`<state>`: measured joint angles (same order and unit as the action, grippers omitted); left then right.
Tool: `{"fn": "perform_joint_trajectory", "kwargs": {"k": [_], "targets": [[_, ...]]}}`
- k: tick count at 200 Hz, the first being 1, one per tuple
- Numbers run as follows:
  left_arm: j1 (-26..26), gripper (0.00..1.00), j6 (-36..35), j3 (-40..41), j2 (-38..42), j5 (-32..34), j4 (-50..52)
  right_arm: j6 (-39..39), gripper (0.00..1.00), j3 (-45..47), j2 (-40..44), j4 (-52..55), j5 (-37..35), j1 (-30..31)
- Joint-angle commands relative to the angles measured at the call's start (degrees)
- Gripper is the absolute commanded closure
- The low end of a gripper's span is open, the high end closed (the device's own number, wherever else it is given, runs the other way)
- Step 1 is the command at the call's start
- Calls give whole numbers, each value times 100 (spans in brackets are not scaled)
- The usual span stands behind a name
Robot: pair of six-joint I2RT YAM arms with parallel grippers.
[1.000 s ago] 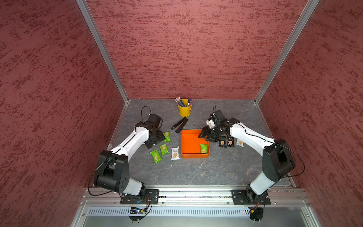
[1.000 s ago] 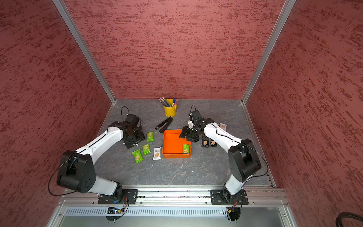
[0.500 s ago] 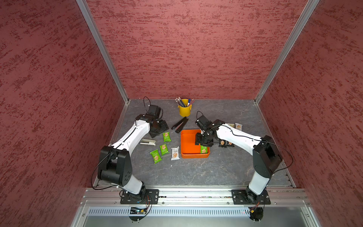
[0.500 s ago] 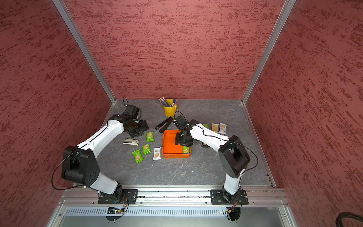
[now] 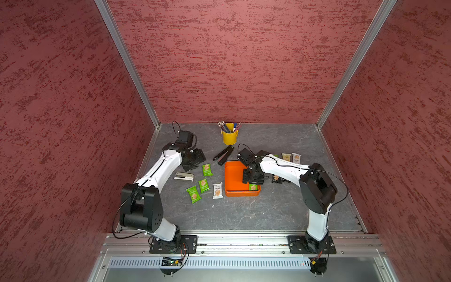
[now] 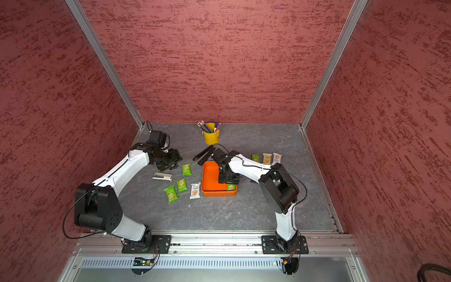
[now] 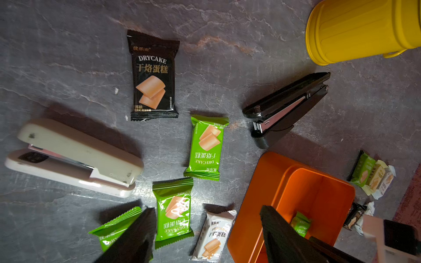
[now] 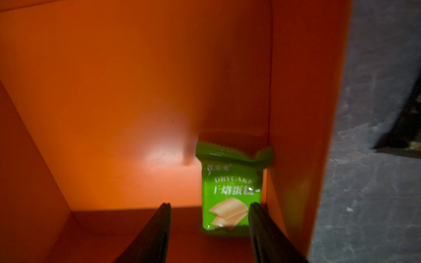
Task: Take the cookies out of the storage box
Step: Pick up the cookie from the storage box.
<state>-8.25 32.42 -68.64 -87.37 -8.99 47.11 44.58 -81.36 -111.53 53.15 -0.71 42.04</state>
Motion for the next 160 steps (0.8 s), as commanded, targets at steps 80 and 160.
{"fn": "perform_joint_trajectory", "kwargs": {"k": [80, 160], "targets": [[43, 24, 95, 281, 605, 17, 86, -167, 41, -340, -414, -679, 392, 41], [39, 24, 257, 452, 816, -18, 10, -724, 38, -302, 84, -290, 10, 43]]}}
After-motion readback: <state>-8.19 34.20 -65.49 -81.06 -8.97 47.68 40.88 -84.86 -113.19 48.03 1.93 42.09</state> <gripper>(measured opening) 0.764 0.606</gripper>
